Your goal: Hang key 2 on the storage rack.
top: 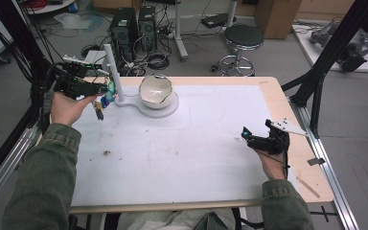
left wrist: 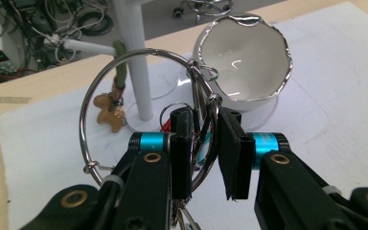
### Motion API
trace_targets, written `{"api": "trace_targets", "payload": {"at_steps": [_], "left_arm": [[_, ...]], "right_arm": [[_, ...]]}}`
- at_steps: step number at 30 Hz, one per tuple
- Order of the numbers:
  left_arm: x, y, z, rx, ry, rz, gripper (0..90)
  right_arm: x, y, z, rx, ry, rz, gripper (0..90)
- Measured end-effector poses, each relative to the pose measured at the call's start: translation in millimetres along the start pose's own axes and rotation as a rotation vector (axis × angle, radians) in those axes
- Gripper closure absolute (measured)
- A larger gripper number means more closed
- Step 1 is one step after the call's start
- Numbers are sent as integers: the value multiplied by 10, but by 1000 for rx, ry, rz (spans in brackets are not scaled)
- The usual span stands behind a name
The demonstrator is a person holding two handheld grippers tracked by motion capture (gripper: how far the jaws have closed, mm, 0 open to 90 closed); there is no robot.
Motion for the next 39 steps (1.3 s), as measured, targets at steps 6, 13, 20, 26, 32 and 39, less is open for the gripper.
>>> {"api": "trace_targets", "payload": {"at_steps": [6,13,20,26,32,39], "left_arm": [[-106,-137,-17,1,-28,-23,758],[-182,-270,-56,15,-42,-54,757],[-170,-390,-84,18,-62,-73,757],[-78,-435,-121,32,-81,-69,757],[41,-458,-167,37,-85,-73,757],[160,-454,-194,52,-106,-57,757]], "right_arm": [[1,0,0,1,-1,0,8],[-7,0,1,6,-2,-1,8],[-3,1,-2,7,-3,2,8],[-3,1,-2,6,-4,2,8],[-6,1,-4,6,-4,3,8],[-6,2,-8,5,-4,4,8]]}}
Point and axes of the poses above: each handheld gripper's, and its own axes: x roughly forward along the jaws, y roughly out of its underside, z roughly to its left, the point moved 1 cm from there along x, roughly forward along the jaws, and after that the axes turned 6 degrees about x, right-handed, at the moved point
